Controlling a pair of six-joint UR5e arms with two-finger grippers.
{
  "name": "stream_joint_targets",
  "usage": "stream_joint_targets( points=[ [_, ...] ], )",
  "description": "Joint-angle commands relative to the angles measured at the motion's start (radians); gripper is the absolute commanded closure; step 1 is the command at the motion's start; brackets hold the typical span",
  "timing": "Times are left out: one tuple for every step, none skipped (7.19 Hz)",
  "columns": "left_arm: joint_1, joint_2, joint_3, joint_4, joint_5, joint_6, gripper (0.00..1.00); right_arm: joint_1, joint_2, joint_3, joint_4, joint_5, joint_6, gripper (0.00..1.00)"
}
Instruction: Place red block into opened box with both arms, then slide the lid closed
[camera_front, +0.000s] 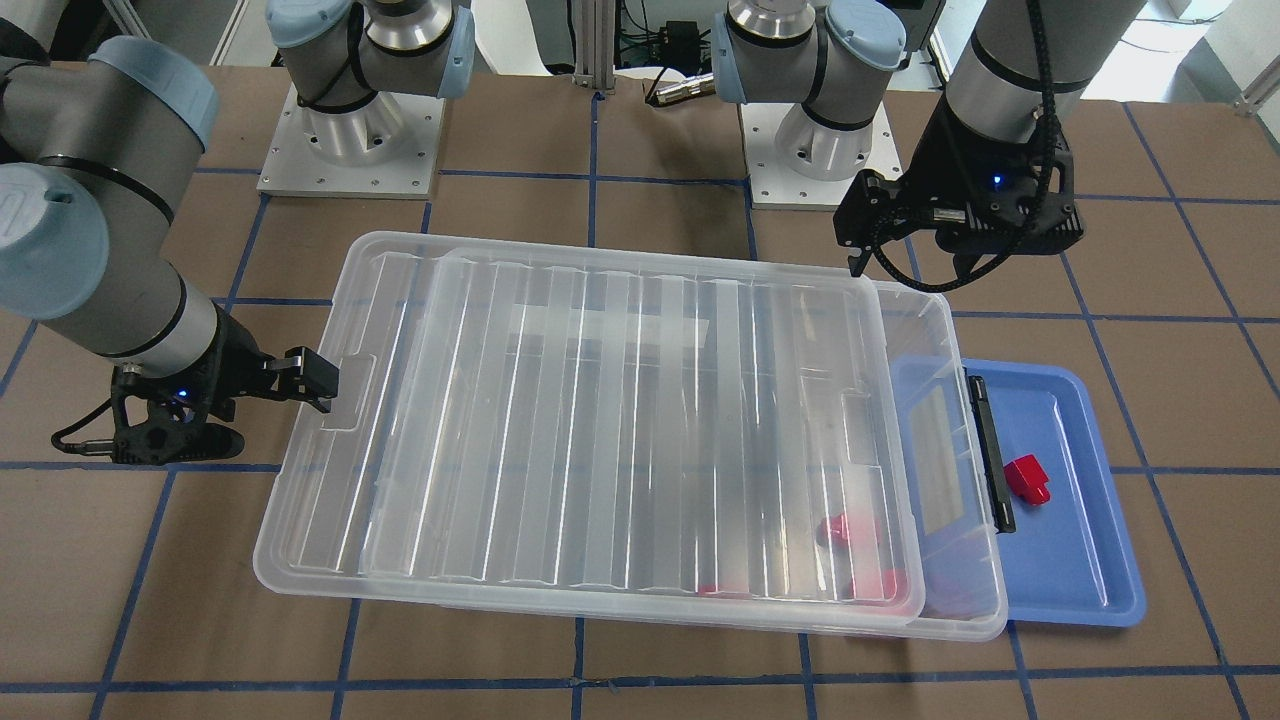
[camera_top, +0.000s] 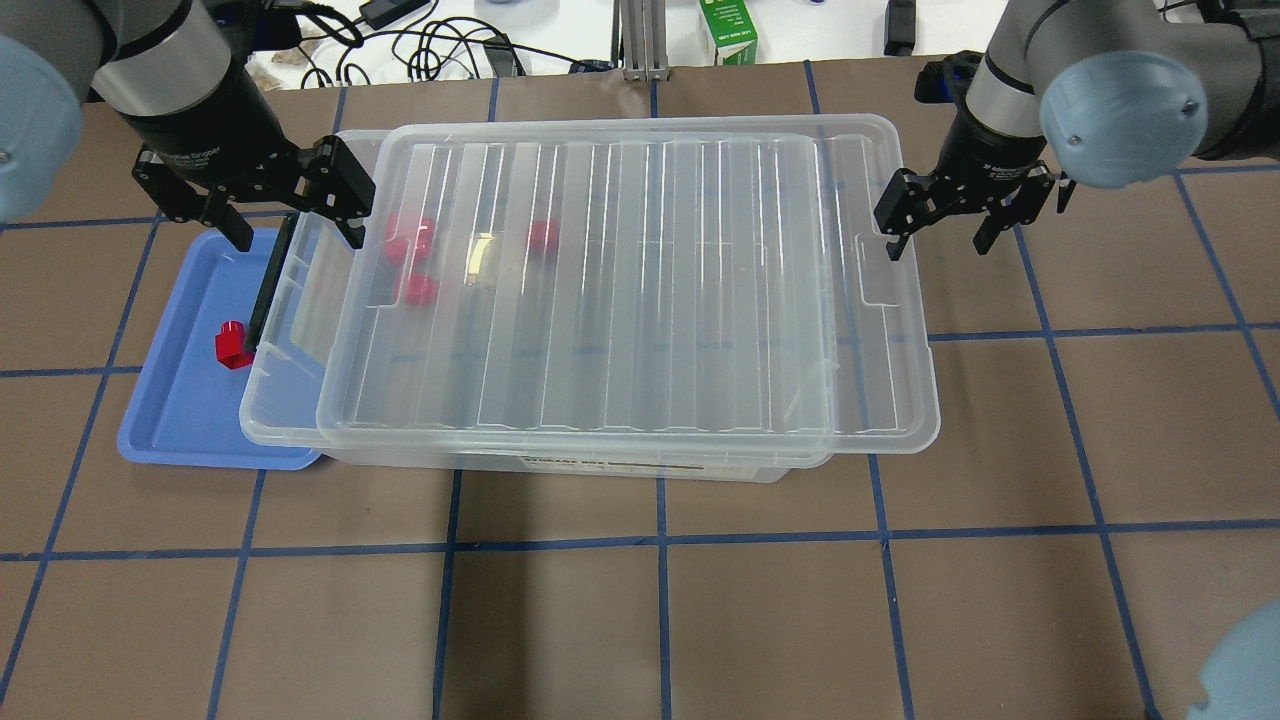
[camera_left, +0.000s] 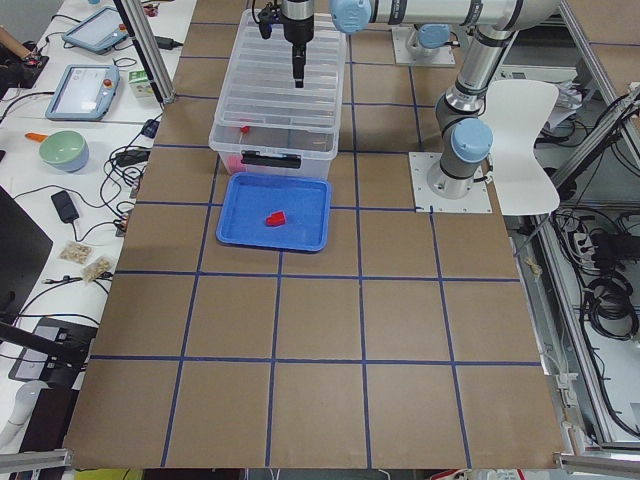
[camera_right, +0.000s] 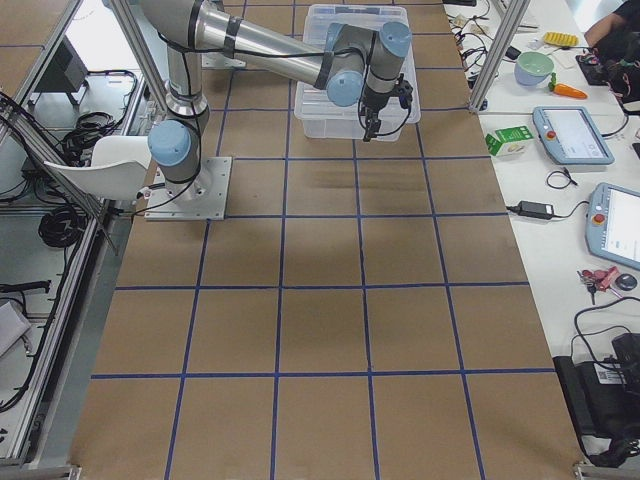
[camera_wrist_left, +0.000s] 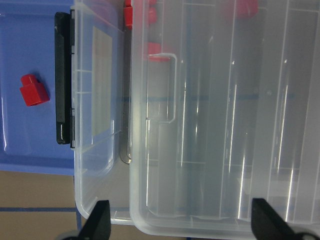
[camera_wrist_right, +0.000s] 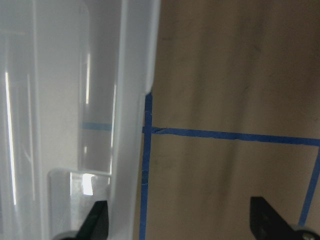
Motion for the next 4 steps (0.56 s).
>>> stream_joint_targets(
  points=[
    [0.069,-0.010,-0.002,0.011,0.005,0.016,0.00,-0.049,0.000,-0.003,0.001,-0.001,-0.057,0.00],
    [0.162,-0.035,-0.010,0.013,0.003,0.090,0.00,-0.060,-0.002,-0.005,0.001,-0.001,-0.060,0.00],
    [0.255,-0.059,-0.024,0.025,-0.006,0.226,0.00,-0.069,0.000,-0.006,0.000,-0.002,-0.089,0.00],
    [0.338,-0.096,-0.030,0.062,-0.008,0.317,0.00,-0.086,-0.002,-0.006,0.000,-0.014,-0.115,0.00]
  ],
)
